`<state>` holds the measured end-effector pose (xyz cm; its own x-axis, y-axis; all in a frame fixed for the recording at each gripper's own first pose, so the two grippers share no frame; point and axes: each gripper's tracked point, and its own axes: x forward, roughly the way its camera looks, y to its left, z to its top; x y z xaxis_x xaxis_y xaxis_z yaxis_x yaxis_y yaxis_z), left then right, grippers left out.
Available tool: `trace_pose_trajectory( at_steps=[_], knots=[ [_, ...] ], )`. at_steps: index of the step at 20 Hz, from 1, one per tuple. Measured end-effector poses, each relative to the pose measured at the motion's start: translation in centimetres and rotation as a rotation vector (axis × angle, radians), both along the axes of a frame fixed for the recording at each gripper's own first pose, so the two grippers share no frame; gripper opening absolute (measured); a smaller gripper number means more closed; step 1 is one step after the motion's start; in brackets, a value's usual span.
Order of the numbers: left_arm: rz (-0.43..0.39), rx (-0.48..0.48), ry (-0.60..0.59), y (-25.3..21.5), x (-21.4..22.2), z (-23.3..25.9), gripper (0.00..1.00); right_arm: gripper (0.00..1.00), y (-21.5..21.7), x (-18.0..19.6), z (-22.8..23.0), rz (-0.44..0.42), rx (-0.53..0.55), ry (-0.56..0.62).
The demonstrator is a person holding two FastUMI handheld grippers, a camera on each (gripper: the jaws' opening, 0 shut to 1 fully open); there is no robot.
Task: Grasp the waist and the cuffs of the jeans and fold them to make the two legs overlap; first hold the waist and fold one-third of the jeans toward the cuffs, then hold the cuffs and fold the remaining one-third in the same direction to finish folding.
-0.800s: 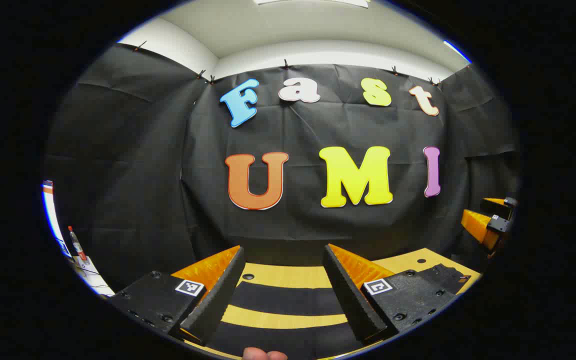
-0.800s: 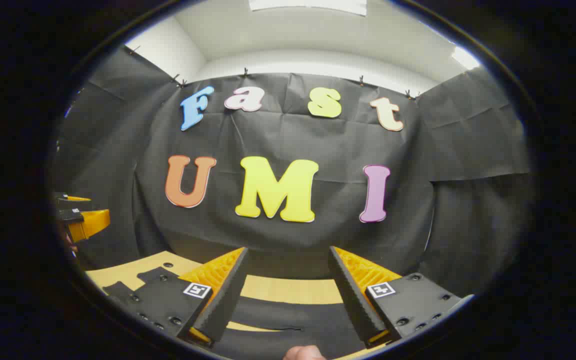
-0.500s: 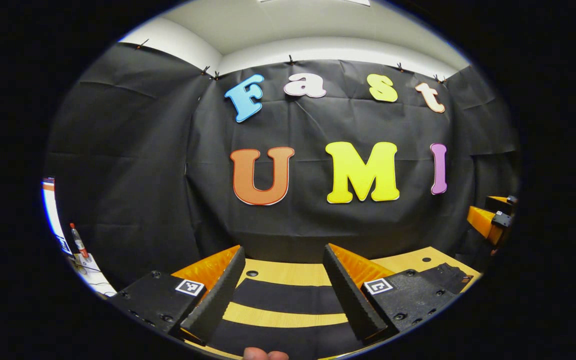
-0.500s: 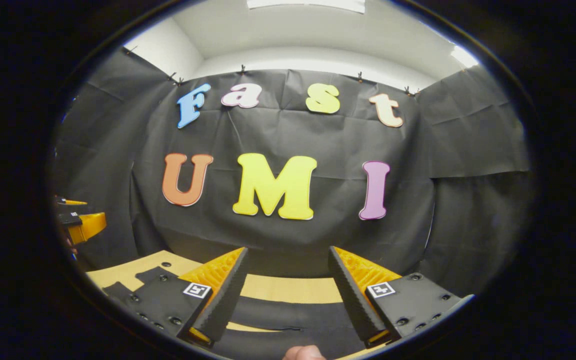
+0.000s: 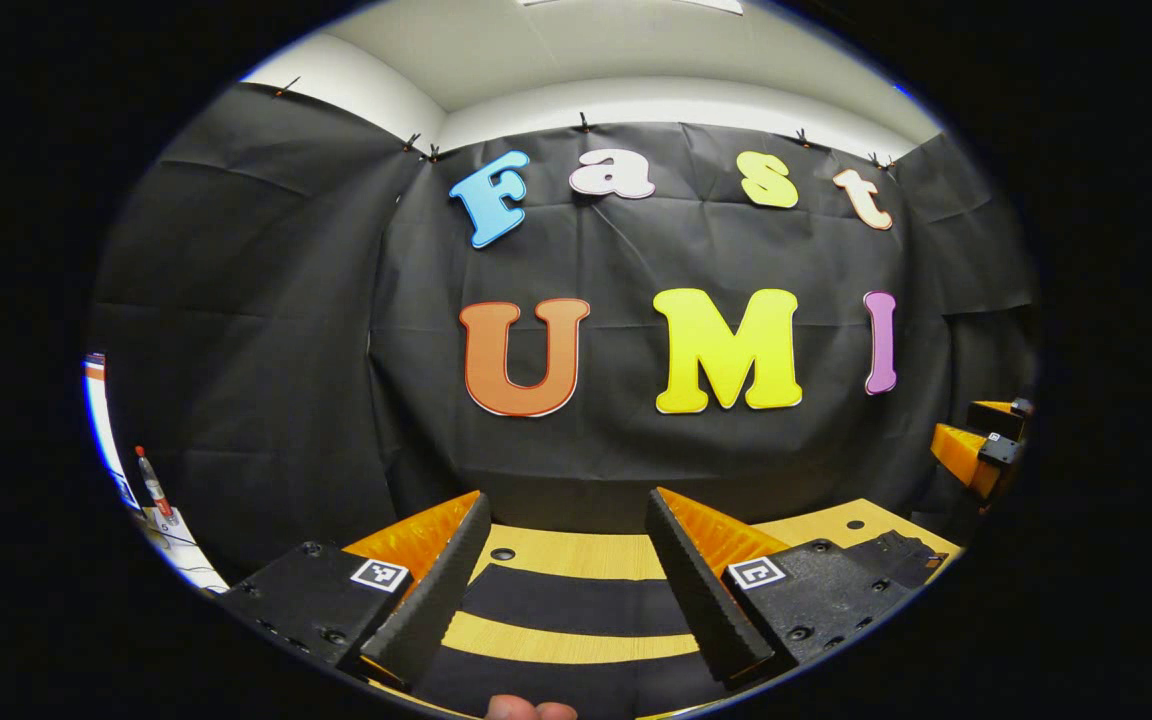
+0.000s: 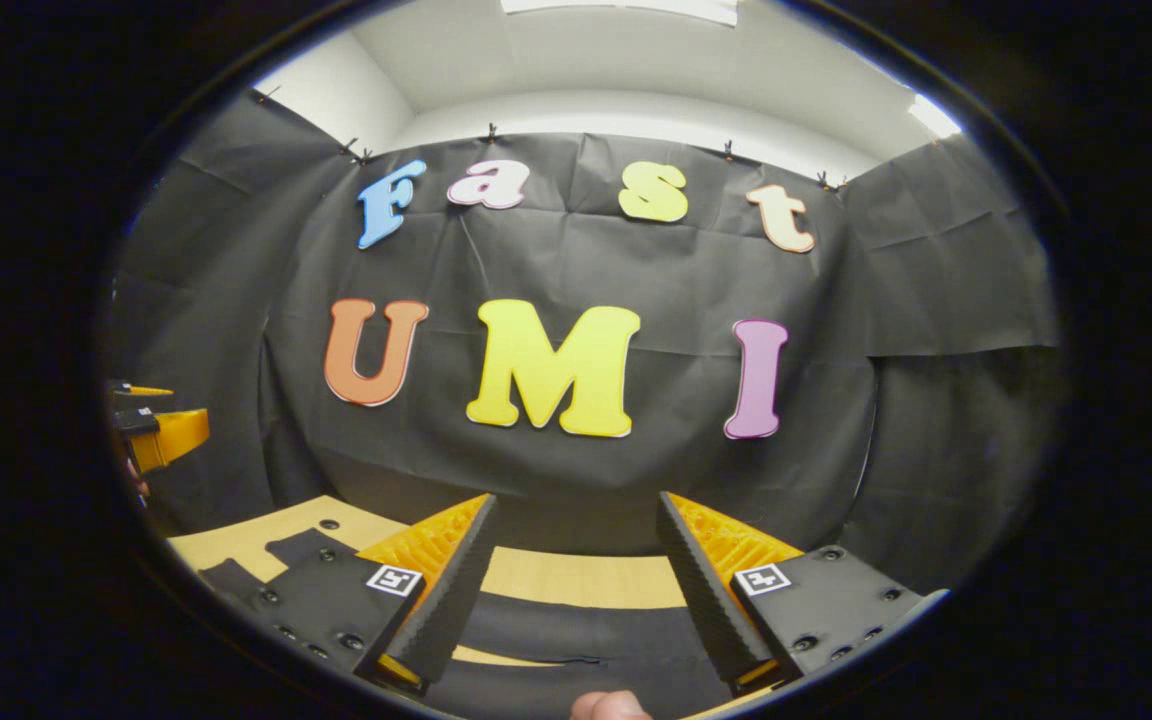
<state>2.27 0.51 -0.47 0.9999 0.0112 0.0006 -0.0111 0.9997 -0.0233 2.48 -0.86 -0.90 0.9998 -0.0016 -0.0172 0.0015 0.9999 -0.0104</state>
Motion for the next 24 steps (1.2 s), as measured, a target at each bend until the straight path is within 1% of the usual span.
trace_pose_trajectory(
  at_steps=[1, 4, 7, 8, 10, 11, 13, 15, 16, 19, 20, 22, 24],
  knots=[
    [-0.003, -0.005, 0.007, -0.2, 0.0, -0.3, 1.00, 0.97, -0.3, 0.0, -0.3, -0.007, 0.002, 0.006],
    [0.007, -0.022, 0.035, 0.3, 0.3, -1.3, 1.00, 0.96, -1.9, -0.1, -0.8, -0.025, -0.015, 0.019],
    [0.022, -0.014, 0.074, 0.9, 0.1, -2.8, 1.00, 0.96, -4.2, -0.2, -1.9, -0.061, -0.007, 0.041],
    [0.027, -0.012, 0.084, 1.1, 0.0, -3.2, 1.00, 0.97, -5.1, -0.2, -2.3, -0.074, -0.006, 0.053],
    [0.040, -0.018, 0.109, 2.0, -0.2, -4.1, 1.00, 0.96, -7.2, 0.0, -3.2, -0.100, -0.002, 0.082],
    [0.054, -0.027, 0.133, 2.7, -0.3, -4.9, 1.00, 0.96, -8.3, 0.0, -3.7, -0.108, 0.010, 0.099],
    [0.084, -0.082, 0.202, 4.5, -1.0, -7.5, 1.00, 0.97, -11.1, -0.1, -5.5, -0.133, 0.057, 0.161],
    [0.106, -0.166, 0.301, 6.1, -2.4, -10.7, 1.00, 0.97, -13.8, -0.7, -8.0, -0.148, 0.101, 0.248],
    [0.112, -0.222, 0.361, 6.5, -3.1, -12.7, 1.00, 0.97, -15.1, -1.2, -9.5, -0.152, 0.125, 0.299],
    [0.176, -0.403, 0.539, 8.8, -6.2, -19.1, 0.98, 0.98, -18.6, -3.8, -14.7, -0.168, 0.230, 0.476],
    [0.209, -0.466, 0.589, 9.3, -7.3, -20.8, 0.98, 0.96, -19.6, -4.7, -16.5, -0.178, 0.276, 0.525],
    [0.277, -0.605, 0.663, 10.2, -9.3, -23.9, 0.99, 0.96, -20.9, -6.1, -20.3, -0.199, 0.397, 0.614],
    [0.327, -0.802, 0.724, 10.6, -10.9, -26.7, 0.99, 0.96, -21.1, -8.1, -24.4, -0.225, 0.558, 0.722]
  ],
)
